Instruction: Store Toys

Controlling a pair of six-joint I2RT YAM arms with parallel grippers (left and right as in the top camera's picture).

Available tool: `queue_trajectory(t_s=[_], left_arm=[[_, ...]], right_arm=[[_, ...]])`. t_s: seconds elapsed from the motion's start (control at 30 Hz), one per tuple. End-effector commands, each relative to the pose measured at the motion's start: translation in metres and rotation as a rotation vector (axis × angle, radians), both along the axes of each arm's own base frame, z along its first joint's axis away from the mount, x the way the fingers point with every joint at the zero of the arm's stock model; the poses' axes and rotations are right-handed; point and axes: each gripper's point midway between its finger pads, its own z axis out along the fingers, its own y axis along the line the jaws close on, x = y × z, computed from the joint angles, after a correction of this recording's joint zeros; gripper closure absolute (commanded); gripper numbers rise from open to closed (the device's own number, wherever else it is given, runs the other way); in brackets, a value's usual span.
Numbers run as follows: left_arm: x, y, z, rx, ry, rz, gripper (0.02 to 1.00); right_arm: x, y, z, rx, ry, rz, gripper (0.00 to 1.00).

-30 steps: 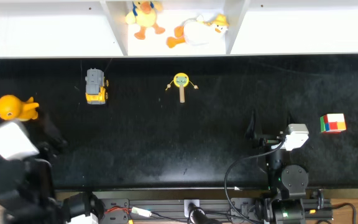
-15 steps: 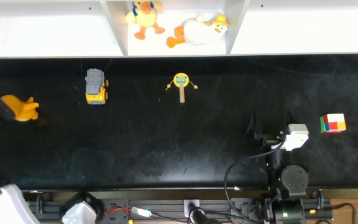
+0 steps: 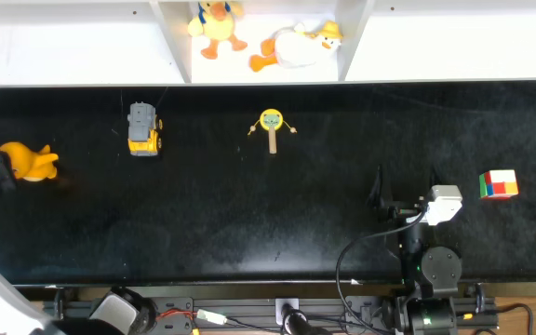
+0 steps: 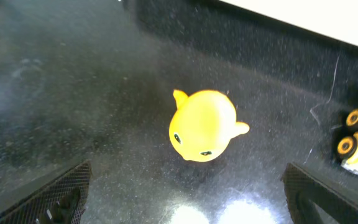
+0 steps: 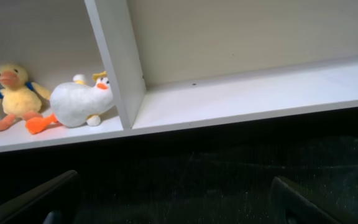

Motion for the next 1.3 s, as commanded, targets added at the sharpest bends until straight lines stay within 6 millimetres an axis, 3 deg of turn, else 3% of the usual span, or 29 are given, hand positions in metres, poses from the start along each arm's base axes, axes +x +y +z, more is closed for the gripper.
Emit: queue_trajectory(t_s=[0.03, 0.43, 0.7, 1.03, 1.3], left_arm=[[0.013, -0.002, -0.01, -0.01, 0.002, -0.138, 0.02], [0.028, 0.017, -0.081, -0.132, 0.106, -0.171, 0.02], [0.045, 0.022, -0.093, -0.156, 0.053, -0.206, 0.073], [0.057, 0.011, -0.1, -0.182, 0.049, -0.248, 0.259], [0.062, 0.004, -0.101, -0.184, 0.053, -0.267, 0.671]], right_arm=[[0.0, 0.001, -0.003, 0.005, -0.001, 0.001, 0.005], [0.0, 0.001, -0.003, 0.005, -0.001, 0.001, 0.007], [0.0, 0.001, -0.003, 0.005, -0.001, 0.001, 0.005], [0.0, 0.001, -0.003, 0.005, -0.001, 0.001, 0.005], [0.0, 0.001, -0.003, 0.005, -0.001, 0.001, 0.005]])
